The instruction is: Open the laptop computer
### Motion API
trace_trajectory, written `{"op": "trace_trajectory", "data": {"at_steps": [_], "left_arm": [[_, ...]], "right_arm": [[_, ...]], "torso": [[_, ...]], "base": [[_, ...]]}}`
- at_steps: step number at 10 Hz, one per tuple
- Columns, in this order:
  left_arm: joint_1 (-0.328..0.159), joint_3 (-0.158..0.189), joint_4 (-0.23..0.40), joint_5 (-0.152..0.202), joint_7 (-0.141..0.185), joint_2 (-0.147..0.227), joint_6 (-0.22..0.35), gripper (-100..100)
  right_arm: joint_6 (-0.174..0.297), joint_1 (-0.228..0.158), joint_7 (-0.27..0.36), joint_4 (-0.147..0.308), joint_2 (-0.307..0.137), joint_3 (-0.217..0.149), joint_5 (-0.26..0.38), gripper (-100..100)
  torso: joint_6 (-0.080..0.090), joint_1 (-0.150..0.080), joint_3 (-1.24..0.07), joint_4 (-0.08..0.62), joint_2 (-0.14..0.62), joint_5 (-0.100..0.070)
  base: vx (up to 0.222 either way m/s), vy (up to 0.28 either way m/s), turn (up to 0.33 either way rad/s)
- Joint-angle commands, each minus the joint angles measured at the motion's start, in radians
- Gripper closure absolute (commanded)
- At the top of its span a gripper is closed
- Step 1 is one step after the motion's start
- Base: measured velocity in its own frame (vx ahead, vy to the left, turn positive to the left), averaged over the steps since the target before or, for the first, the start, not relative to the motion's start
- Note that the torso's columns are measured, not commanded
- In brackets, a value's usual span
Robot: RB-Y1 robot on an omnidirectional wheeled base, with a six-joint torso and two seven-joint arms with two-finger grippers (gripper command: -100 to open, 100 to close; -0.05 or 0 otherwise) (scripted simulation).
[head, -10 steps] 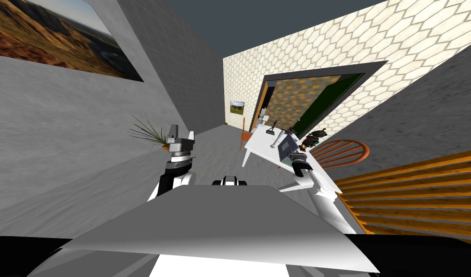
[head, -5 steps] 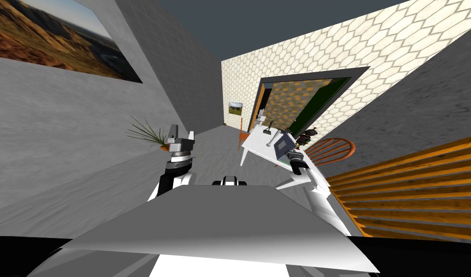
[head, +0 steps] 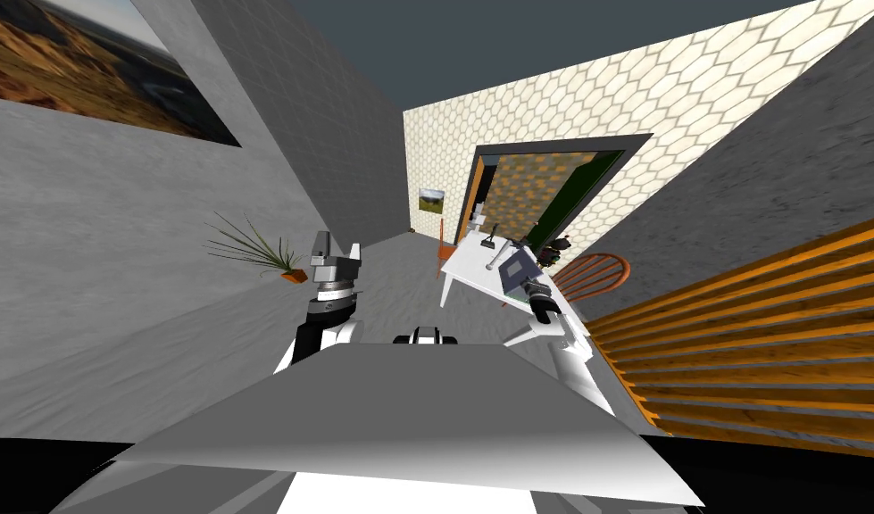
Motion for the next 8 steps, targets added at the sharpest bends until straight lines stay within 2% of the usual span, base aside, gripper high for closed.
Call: {"op": "trace_trajectory", "data": {"at_steps": [1,2,3,4,7,8], "left_arm": [[0.000,0.000,0.000,0.000,0.000,0.000,0.000,0],[0.000,0.000,0.000,0.000,0.000,0.000,0.000,0],[0.000,0.000,0.000,0.000,0.000,0.000,0.000,0],[0.000,0.000,0.000,0.000,0.000,0.000,0.000,0],[0.000,0.000,0.000,0.000,0.000,0.000,0.000,0],[0.000,0.000,0.000,0.000,0.000,0.000,0.000,0]], "right_arm": [[-0.031,-0.018,-0.026,0.032,0.051,-0.012,-0.026,100],[-0.030,-0.018,-0.021,0.017,0.034,-0.012,-0.021,100],[-0.077,-0.026,-0.041,0.047,0.071,-0.019,-0.050,100],[-0.077,-0.026,-0.041,0.047,0.071,-0.019,-0.050,100],[-0.141,-0.037,-0.067,0.095,0.125,-0.028,-0.090,100],[-0.141,-0.037,-0.067,0.095,0.125,-0.028,-0.090,100]], "torso": [[0.000,0.002,-0.001,-0.001,-0.001,0.000],[0.001,0.003,-0.001,-0.002,-0.002,-0.001],[-0.003,0.008,-0.002,0.000,-0.002,0.003],[-0.004,0.010,-0.001,0.000,-0.002,0.003],[-0.006,0.012,0.000,-0.002,-0.001,0.000],[-0.007,0.011,-0.001,-0.002,-0.002,0.000]], "base": [[-0.003,-0.086,-0.073],[-0.004,-0.032,-0.022],[0.009,-0.055,-0.113],[0.018,-0.070,-0.072],[0.022,-0.067,-0.071],[0.014,-0.046,-0.044]]}}
